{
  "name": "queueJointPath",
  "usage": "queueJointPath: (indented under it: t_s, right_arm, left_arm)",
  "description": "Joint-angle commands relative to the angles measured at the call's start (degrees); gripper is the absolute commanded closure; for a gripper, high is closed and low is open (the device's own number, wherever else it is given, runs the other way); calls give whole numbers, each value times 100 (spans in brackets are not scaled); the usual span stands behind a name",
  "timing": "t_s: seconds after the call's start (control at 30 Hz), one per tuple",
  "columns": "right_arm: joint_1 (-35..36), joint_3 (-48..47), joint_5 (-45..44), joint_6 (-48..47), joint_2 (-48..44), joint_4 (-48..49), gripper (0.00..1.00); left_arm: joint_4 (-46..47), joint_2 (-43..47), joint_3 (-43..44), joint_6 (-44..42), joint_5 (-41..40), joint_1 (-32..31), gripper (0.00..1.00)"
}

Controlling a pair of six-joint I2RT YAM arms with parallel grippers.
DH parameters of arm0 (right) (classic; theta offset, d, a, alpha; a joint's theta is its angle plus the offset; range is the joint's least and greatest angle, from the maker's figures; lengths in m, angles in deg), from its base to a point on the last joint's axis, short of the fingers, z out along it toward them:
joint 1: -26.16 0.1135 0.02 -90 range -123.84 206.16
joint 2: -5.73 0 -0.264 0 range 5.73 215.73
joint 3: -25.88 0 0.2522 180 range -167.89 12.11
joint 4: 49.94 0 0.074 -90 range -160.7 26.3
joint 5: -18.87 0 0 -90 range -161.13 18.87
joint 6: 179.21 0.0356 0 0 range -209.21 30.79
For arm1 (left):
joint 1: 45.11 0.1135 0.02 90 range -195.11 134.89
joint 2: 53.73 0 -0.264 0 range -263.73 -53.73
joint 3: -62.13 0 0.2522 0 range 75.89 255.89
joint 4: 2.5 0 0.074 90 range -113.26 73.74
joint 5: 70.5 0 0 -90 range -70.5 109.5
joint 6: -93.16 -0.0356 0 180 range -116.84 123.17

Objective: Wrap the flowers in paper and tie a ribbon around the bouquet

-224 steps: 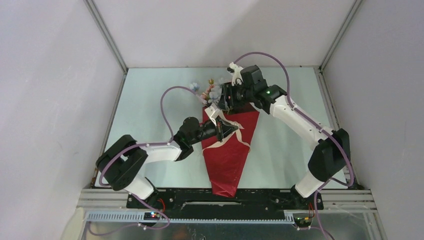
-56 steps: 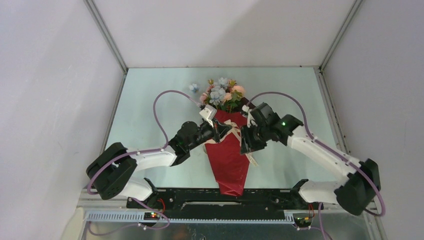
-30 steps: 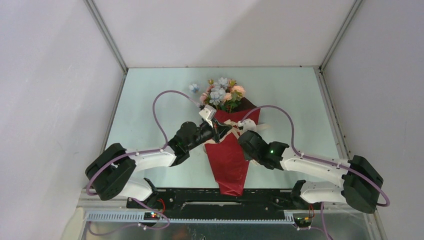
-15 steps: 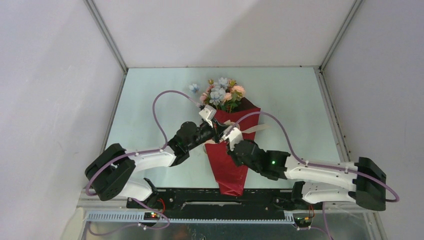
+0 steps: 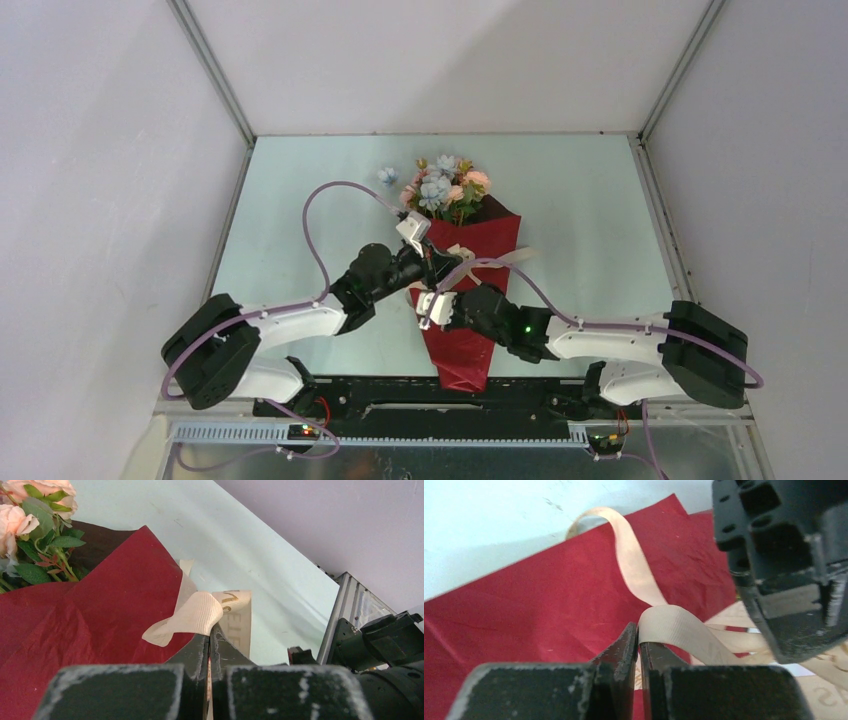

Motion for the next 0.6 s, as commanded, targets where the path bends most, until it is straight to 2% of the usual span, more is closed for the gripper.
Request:
queueJointPath:
  t_s: [0.0,0.2,0.33,0.5,0.57]
  right_arm:
    - [-111,82,-512,-1032,50,314,90]
    - [-255,112,-1149,-1187,113,-131,85]
    - [-279,78,-1409,-780,-2,-908,76]
    - [-132,-85,-888,-171,-480,-1866,65]
    - [-40,-215,-679,66,-657,-2309,57]
  left_arm:
    - [-31,222,-68,36,156,9,100]
    - [-112,278,-138,14,83,5,100]
    - [-147,292,-148,-12,76,7,100]
    - [-215,240,-171,-55,15,5,100]
    - [-218,207,-188,-75,14,7,100]
